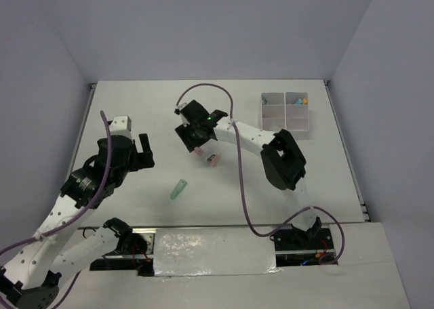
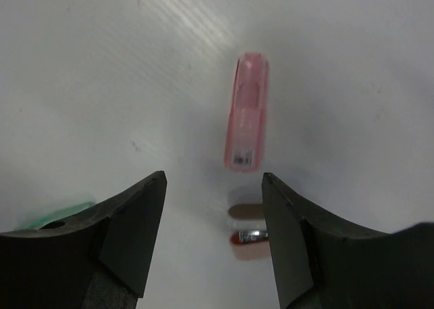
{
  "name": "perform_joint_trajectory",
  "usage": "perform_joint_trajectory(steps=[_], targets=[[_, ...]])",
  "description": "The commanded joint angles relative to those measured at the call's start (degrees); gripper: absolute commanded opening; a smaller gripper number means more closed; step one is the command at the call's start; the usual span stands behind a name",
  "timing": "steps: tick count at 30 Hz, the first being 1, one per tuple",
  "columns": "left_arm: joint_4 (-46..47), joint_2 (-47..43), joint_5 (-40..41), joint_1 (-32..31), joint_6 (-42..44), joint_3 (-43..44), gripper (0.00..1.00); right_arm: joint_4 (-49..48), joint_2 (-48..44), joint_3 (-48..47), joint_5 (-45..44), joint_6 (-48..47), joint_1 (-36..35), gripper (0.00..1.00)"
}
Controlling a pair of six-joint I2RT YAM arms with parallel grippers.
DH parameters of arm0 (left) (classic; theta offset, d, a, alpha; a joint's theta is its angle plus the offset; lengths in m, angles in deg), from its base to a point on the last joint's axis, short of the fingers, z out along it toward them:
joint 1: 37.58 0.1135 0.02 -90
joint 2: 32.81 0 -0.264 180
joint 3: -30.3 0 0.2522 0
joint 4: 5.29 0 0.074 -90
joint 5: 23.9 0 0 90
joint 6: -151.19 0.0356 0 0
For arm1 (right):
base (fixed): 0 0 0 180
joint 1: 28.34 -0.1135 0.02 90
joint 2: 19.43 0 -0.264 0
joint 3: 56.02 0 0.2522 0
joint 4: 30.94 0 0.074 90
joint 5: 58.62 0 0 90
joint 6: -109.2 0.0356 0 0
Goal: Sort the stationery into containers
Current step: Pick up the stationery from the center of the board.
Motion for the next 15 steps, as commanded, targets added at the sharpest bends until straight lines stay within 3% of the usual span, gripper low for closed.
perform_joint_trajectory(steps=[1,5,10,15], targets=[[2.15,-3.96,2.56,0.25,3.16,-1.21,0.99,6.63,6.51,-10.67,-2.39,-3.82,0.47,0.65],[2.68,-5.81,2.29,0.34,3.16,-2.0,0.99,9.81,13.02,-18.85,-4.68,-4.0,0.64,0.63],[3.29,-5.47,0.53,0.25,3.78,-2.26,0.99,10.34,16.36,-20.71,-5.11,-4.44,1.08,0.61],[3.47,-4.94,-0.17,0.34,3.96,-2.26,0.99,11.3,17.25,-18.79,-3.63,-4.53,1.17,0.5]])
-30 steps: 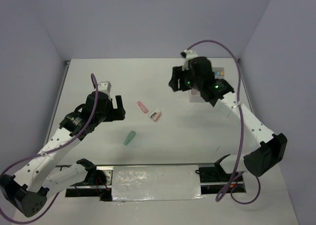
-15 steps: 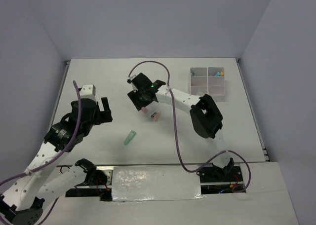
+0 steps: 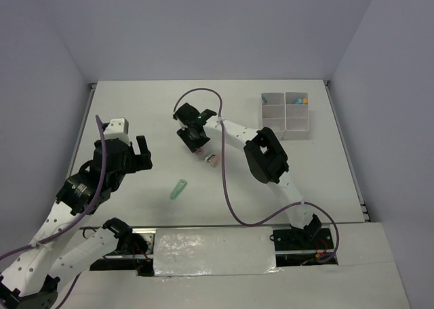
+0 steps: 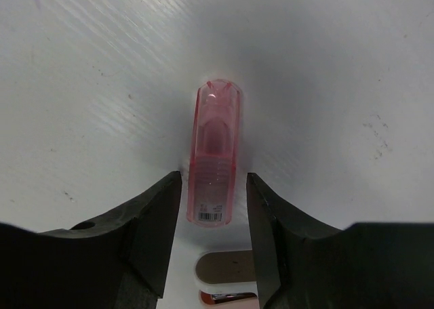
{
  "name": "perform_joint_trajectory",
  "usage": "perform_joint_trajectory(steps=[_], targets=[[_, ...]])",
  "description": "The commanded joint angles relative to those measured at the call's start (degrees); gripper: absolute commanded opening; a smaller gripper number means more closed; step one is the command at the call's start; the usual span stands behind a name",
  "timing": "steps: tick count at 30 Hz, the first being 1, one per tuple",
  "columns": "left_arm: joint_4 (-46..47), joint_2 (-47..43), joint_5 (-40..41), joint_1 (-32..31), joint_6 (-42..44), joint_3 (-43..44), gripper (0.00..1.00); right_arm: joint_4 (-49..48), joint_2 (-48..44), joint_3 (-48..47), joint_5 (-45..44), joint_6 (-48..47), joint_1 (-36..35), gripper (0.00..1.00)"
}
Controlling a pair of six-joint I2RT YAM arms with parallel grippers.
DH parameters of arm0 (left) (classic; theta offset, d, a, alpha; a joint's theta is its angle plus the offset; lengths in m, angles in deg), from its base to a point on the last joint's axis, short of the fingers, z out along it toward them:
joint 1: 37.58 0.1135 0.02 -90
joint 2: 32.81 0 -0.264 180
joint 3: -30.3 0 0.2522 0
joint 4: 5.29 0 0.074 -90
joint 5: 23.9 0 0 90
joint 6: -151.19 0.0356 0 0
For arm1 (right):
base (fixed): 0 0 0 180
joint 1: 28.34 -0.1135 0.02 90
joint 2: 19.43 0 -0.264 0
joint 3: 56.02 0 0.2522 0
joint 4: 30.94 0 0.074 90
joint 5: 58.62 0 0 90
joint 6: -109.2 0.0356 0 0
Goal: Sort the stationery into containers
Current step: Pick up the stationery from the center of the board, then place the stationery in the storage box.
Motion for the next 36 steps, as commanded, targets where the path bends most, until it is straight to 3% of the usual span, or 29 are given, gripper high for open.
perform_joint_trajectory(steps=[1,7,11,13,19,23,30,36], targets=[[2.09,0.09,-0.87,0.29,1.53,-0.54,1.0,1.66,0.18,-0.34,0.31,-0.64,0.03,0.5],[2.44,-0.26,-1.49,0.21,1.7,-0.71,0.99,0.69,1.05,3.45,0.93,-0.81,-0.49,0.45],[2.53,0.0,-1.75,0.21,1.79,-0.71,0.99,1.92,2.46,0.65,0.75,-1.17,-0.76,0.27],[2.45,-0.17,-1.67,0.29,1.79,-0.71,0.99,1.4,2.03,0.46,2.24,-1.08,-0.67,0.14],[2.45,-0.88,-1.49,0.21,1.79,-0.89,0.99,-9.57,-9.91,7.74,10.59,2.69,-0.15,0.1],[2.53,-0.88,-1.93,0.21,1.88,-0.89,0.99,-17.66,-22.9,13.55,13.49,6.04,1.7,0.11],[2.71,-1.58,-2.19,0.29,1.97,-0.98,0.99,-23.21,-40.5,26.72,7.35,15.24,13.63,0.12],[3.06,-1.76,-3.16,0.21,2.23,-1.15,0.99,-31.54,-55.53,47.36,0.77,28.18,33.32,0.14]])
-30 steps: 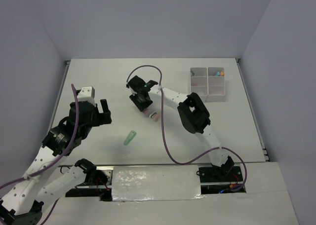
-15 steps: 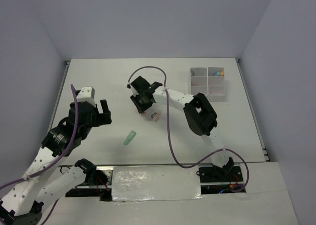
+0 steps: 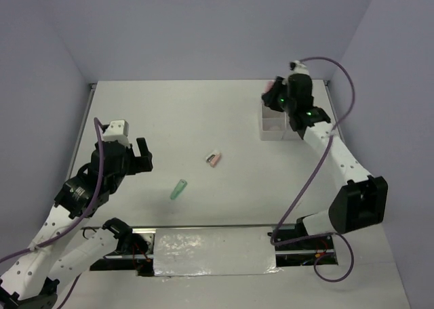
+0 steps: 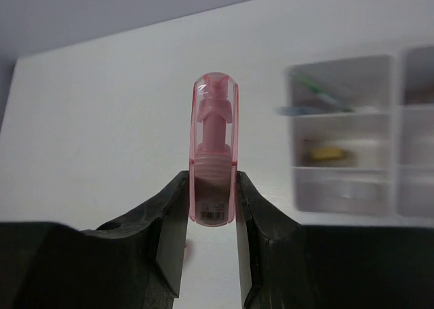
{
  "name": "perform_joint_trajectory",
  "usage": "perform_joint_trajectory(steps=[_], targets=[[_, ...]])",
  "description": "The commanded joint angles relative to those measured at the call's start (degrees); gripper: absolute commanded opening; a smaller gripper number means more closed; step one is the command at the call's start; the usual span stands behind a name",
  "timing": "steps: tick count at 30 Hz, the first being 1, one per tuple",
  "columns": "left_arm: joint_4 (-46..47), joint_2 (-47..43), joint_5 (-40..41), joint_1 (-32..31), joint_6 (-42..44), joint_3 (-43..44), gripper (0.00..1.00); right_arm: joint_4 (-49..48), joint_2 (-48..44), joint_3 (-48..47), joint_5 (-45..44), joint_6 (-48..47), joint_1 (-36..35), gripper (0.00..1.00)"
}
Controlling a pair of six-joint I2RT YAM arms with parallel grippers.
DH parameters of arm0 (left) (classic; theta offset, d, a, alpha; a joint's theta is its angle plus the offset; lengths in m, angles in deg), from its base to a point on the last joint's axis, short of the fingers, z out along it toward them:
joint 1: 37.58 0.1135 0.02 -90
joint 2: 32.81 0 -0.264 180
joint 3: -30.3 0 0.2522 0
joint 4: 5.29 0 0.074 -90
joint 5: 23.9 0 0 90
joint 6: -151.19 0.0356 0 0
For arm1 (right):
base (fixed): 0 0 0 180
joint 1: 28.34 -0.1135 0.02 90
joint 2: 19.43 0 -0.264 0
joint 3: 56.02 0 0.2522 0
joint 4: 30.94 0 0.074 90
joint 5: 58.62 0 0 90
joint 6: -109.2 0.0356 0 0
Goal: Sort the stationery into containers
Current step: Place the stationery in the storage box.
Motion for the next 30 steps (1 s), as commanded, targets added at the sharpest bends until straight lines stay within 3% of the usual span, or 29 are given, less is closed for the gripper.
perform_joint_trajectory(steps=[1,6,11,19,22,30], targets=[[2.45,-0.58,-0.73,0.29,1.77,-0.24,0.99,-4.41,-4.72,8.88,-6.0,10.06,8.78,0.14],[2.71,-1.1,-1.0,0.29,1.95,-0.32,0.99,-6.44,-4.4,12.76,-6.45,18.59,18.12,0.15],[2.8,-1.45,-1.44,0.29,2.04,-0.41,0.99,-8.63,-0.09,11.44,-5.92,24.3,22.26,0.15],[3.15,-1.01,-2.75,0.21,2.39,-0.59,0.99,-12.05,4.57,11.26,-6.62,32.83,22.71,0.19],[3.24,-0.84,-2.93,0.29,2.39,-0.59,0.99,-16.0,5.45,11.97,-6.45,33.54,22.8,0.21],[3.5,-1.02,-3.46,0.29,2.65,-0.67,0.99,-15.22,9.15,10.55,-6.71,32.67,22.8,0.26]])
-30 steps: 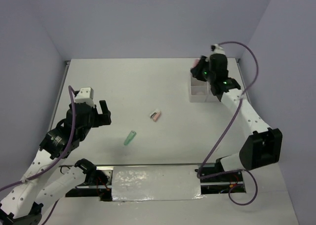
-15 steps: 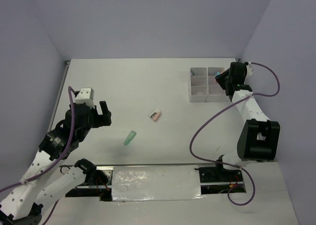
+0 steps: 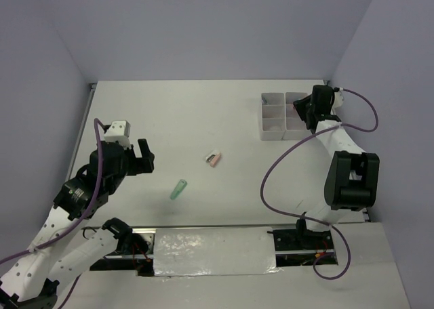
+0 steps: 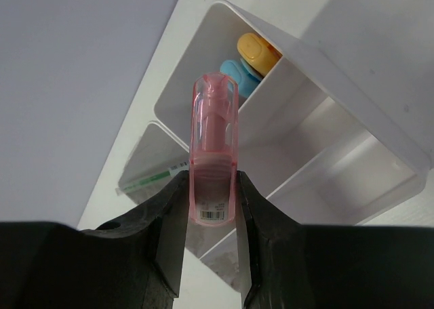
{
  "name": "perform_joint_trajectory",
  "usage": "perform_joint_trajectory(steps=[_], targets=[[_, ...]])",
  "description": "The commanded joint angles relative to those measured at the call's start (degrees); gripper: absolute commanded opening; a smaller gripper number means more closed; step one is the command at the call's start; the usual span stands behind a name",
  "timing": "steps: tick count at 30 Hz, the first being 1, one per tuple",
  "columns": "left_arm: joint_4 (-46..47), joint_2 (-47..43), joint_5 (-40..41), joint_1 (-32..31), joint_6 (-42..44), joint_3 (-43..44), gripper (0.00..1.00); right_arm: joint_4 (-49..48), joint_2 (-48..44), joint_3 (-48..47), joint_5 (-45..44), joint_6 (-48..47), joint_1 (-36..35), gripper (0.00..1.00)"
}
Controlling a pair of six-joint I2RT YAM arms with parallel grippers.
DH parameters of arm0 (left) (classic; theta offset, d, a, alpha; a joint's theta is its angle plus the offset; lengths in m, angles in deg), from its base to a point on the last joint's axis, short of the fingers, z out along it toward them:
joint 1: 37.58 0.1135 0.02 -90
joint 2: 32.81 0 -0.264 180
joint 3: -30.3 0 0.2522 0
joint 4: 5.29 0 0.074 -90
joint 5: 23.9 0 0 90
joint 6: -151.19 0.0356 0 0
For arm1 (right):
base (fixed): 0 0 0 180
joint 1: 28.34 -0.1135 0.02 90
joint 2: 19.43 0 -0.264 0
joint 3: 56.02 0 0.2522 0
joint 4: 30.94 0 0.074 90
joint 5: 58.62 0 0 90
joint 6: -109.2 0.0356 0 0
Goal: Sort the stationery into containers
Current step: Place the stationery in the storage box.
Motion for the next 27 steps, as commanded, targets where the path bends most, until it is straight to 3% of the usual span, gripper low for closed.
perform_joint_trajectory(steps=[1,11,19,27], targets=[[2.63,-0.12,-0.42,0.29,1.47,-0.33,0.99,-3.88,0.56,-0.13,-1.37,0.65,0.13,0.26],[2.89,0.06,-1.04,0.29,1.73,-0.41,0.99,-6.44,3.54,-0.12,1.09,-1.11,0.22,0.43],[2.8,0.32,-1.04,0.29,1.65,-0.41,0.99,-6.17,2.84,0.4,1.26,-1.37,0.22,0.48],[2.8,0.06,-1.04,0.29,1.74,-0.41,0.99,-6.69,1.44,0.75,1.7,-2.51,0.13,0.47]])
